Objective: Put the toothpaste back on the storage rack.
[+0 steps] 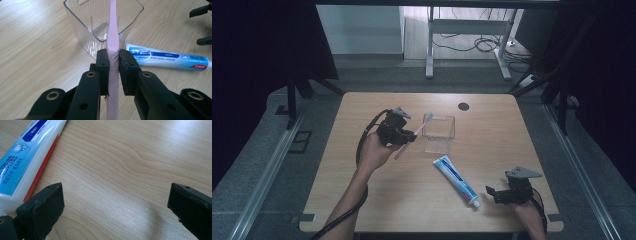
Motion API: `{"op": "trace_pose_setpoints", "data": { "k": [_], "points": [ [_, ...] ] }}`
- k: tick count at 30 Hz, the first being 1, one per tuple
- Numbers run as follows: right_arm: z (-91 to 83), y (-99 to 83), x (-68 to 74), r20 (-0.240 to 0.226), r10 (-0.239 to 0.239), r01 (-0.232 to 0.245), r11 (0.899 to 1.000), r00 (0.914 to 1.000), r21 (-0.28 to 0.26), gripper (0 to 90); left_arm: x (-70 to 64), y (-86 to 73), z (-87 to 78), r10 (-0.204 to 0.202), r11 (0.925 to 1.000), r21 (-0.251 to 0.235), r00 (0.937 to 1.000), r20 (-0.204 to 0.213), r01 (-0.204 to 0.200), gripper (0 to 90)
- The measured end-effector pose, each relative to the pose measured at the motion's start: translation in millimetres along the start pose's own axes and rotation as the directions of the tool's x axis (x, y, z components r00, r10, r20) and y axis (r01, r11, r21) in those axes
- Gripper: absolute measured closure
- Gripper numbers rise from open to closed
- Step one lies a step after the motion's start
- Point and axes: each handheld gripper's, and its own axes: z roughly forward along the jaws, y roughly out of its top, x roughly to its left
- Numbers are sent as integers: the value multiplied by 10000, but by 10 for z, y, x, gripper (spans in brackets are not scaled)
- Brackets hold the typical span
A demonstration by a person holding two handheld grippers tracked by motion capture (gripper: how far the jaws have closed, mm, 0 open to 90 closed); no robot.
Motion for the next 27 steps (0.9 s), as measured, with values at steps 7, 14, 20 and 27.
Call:
{"op": "trace_pose_setpoints", "data": {
  "k": [7, 14, 20, 27],
  "points": [
    [5, -3, -3, 10, 4, -4, 10000, 10000, 45, 7, -9, 79, 36, -40, 9998, -212, 10000, 18, 41, 787],
    [4, -3, -4, 6, 35, -35, 10000, 10000, 36, 7, -29, 183, 67, -25, 9992, -395, 10000, 62, 28, 787],
    [7, -4, -5, -4, 10, -10, 10000, 10000, 48, 7, -58, 261, 91, 26, 9988, -488, 9999, 99, -21, 787],
    [11, -4, -5, -48, -7, 7, 10000, 10000, 71, 9, -75, 384, 150, 32, 9981, -622, 10000, 94, -26, 787]
  ]
}}
